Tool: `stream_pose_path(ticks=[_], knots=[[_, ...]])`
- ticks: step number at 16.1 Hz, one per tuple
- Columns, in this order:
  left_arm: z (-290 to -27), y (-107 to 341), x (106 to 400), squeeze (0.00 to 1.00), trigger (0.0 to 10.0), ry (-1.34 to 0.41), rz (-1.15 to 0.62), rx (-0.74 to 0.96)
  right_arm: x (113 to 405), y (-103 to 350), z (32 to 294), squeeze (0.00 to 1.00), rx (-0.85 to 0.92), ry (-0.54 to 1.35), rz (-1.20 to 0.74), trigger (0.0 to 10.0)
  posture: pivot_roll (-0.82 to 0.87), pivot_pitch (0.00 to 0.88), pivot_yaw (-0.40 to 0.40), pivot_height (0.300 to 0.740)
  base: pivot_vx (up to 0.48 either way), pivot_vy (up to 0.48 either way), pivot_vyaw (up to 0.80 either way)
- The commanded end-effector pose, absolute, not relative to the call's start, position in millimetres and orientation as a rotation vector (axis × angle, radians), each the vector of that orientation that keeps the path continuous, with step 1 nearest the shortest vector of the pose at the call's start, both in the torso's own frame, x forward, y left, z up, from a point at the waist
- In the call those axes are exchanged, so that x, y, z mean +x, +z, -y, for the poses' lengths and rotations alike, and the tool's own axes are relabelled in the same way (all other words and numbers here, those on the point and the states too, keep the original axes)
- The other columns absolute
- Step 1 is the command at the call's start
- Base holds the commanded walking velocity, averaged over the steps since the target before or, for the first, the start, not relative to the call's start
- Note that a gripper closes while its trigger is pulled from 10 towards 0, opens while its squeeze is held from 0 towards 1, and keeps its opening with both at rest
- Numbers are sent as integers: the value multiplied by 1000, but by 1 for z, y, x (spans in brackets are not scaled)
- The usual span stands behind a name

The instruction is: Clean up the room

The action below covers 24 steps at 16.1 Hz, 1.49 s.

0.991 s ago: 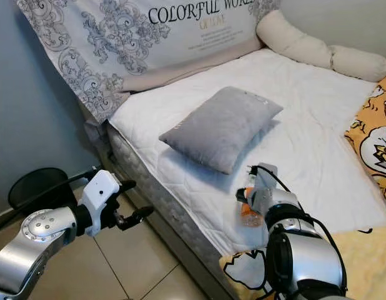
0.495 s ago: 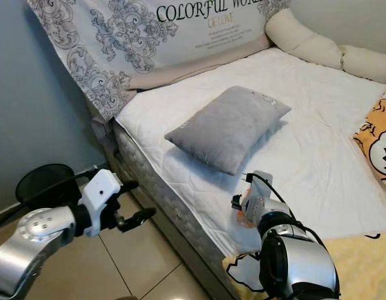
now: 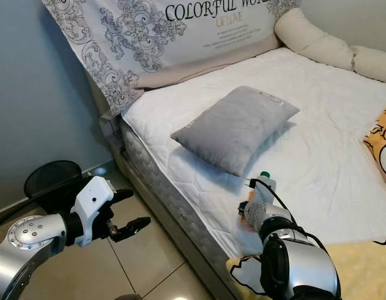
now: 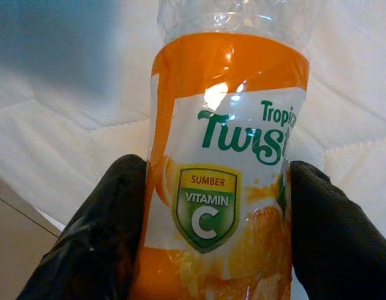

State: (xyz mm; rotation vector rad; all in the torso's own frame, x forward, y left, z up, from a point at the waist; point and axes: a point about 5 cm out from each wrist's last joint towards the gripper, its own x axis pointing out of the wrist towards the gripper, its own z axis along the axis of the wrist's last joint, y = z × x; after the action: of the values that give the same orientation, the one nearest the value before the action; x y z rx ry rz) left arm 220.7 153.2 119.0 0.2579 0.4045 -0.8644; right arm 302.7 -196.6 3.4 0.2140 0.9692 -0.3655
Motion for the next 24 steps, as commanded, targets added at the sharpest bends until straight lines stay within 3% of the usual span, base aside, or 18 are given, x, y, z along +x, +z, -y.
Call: stream_pose_path(ticks=[1, 8, 13, 16, 18, 23, 24], knots=[[-152, 124, 221, 0, 10000, -870, -393, 271, 298, 0, 202, 0, 227, -395, -978, 0, 216, 0, 4, 740, 0, 0, 0], [-139, 117, 229, 0, 10000, -859, -367, 243, 296, 0, 215, 0, 322, -455, -907, 0, 170, 0, -9, 740, 0, 0, 0], [-133, 110, 230, 0, 10000, -807, -348, 174, 317, 23, 227, 0, 329, -424, -689, 0, 118, 0, -19, 740, 0, 0, 0], [-138, 106, 230, 0, 10000, -678, -322, 127, 328, 44, 236, 0, 450, -415, -511, 0, 110, 0, -41, 740, 0, 0, 0], [-143, 105, 228, 0, 10000, -596, -304, 93, 324, 68, 251, 0, 447, -463, -330, 0, 111, 0, -55, 740, 0, 0, 0], [-145, 105, 228, 0, 10000, -557, -286, 85, 308, 88, 244, 0, 458, -420, -241, 0, 83, 0, -42, 740, 0, 0, 0], [-146, 105, 230, 0, 10000, -548, -283, 77, 304, 94, 239, 0, 495, -394, -210, 9451, 62, 0, -21, 740, 0, 0, 0]])
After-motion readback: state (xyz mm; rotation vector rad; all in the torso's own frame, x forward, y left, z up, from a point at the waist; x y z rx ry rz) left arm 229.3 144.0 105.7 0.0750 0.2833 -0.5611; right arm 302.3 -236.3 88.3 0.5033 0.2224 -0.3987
